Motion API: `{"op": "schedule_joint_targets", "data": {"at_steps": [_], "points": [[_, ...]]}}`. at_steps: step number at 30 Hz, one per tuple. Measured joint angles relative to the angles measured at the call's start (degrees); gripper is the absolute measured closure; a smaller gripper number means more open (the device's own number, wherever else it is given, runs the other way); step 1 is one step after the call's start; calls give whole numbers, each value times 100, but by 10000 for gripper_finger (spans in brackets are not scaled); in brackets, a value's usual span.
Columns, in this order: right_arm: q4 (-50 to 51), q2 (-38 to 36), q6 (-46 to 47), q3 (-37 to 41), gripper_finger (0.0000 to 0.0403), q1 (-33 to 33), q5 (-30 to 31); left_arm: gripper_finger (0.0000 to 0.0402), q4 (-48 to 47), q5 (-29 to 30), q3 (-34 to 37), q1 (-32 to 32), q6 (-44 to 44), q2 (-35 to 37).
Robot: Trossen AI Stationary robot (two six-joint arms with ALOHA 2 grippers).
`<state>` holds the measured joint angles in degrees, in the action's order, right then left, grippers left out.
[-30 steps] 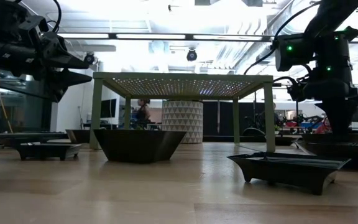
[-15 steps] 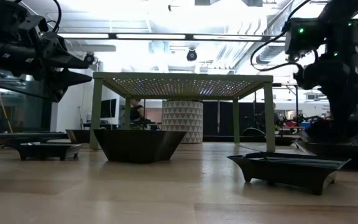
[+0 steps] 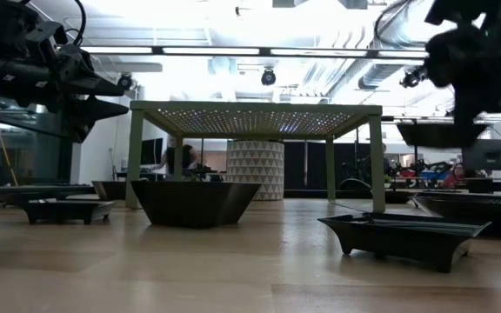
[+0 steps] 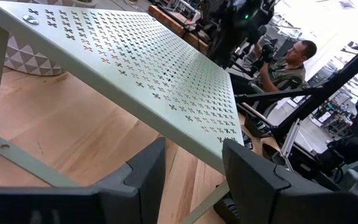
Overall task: Pick & Place Mini shaped plates
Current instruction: Put the black distorted square plate on the shelf
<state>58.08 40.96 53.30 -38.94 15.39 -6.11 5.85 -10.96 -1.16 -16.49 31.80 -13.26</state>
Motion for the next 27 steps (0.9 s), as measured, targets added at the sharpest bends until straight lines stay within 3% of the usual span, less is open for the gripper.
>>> {"op": "schedule_joint_targets", "data": {"at_steps": [8, 19, 27], "points": [[41, 358, 44, -1015, 403, 16, 157, 245, 0, 22, 0, 0, -1, 2], [33, 1979, -864, -2515, 403, 873, -191, 245, 0, 20, -1, 0, 1, 0], [-874, 2913, -996, -2698, 403, 1164, -755, 245, 0, 17, 1, 0, 0, 1]]}}
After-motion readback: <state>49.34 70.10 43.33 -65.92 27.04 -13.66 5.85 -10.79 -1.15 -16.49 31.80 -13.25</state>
